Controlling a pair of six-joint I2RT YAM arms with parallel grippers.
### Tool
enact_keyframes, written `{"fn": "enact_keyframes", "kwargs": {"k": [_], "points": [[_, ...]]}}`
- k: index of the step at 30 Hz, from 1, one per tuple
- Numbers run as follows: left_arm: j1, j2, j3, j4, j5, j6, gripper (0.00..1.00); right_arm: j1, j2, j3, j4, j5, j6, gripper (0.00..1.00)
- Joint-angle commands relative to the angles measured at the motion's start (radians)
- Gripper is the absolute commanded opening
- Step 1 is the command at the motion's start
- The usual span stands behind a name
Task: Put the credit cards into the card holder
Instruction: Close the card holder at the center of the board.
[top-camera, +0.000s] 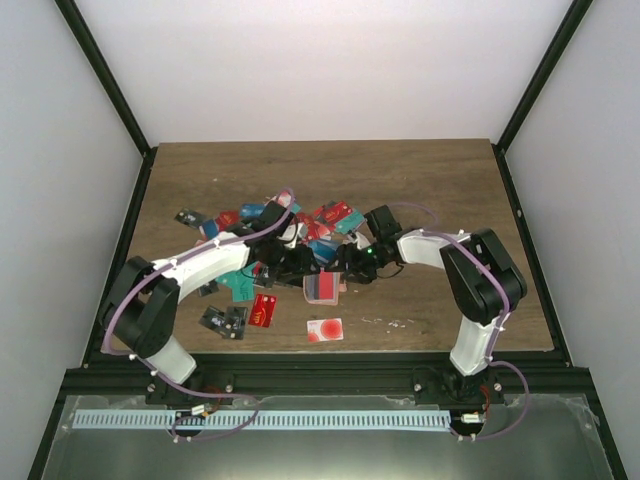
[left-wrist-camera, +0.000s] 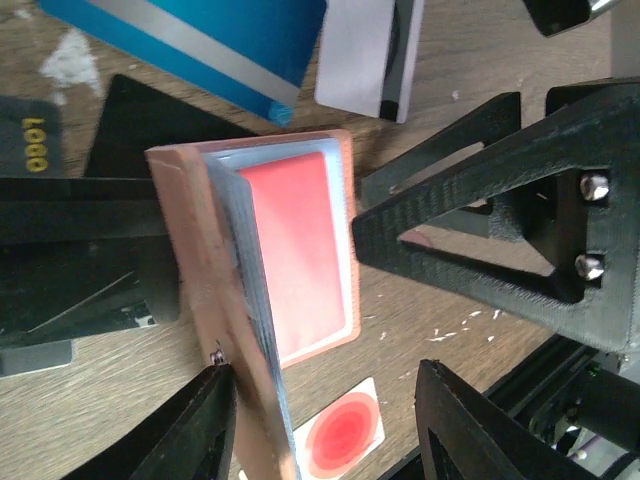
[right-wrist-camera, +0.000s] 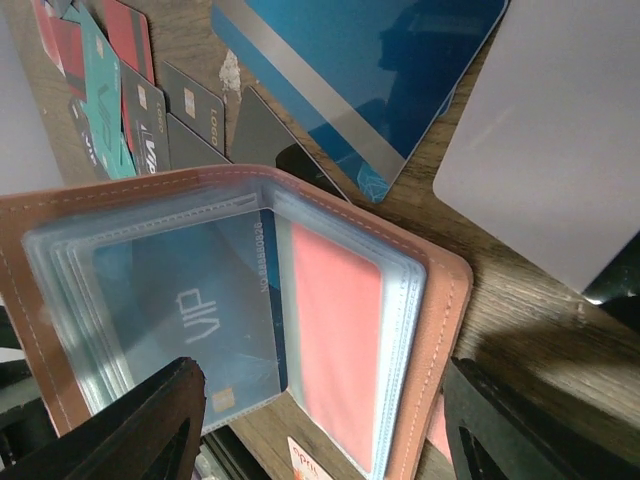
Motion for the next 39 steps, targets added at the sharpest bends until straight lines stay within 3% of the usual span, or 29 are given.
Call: {"fn": "enact_keyframes", "kwargs": {"k": [1,11,15,24,31,36,39], "points": [[-0.031,0.048,0.044,0.037,0.034,-0.028,0.51,0.004,-0.035,0.011,0.000,0.014,0.001,0.67],[-0.120,0.198,0.081,0.164,0.131,-0.076,0.50,-0.086,-0.146,0.021,-0.113,0.085,-0.066,0.69],[-0.120,0.176,0.090,0.161,0.114,-0.067,0.48,-0.129,-0.216,-0.007,-0.160,0.103,-0.116,0.71],[-0.111,0.089,0.163,-0.044,-0.034,-0.005,0.44,-0.130,-0.293,-0.101,-0.173,0.017,-0.176,0.71],[-0.083,0.041,0.145,-0.137,-0.147,-0.005,0.24,-0.128,-0.293,-0.133,-0.155,-0.028,-0.185,0.68],[-0.066,0.077,0.122,-0.135,-0.146,0.013,0.23,-0.125,-0.277,-0.137,-0.144,-0.040,-0.188,0.63],[-0.067,0.132,0.120,-0.123,-0.120,0.025,0.30,-0.119,-0.263,-0.134,-0.141,-0.048,-0.191,0.60]]}}
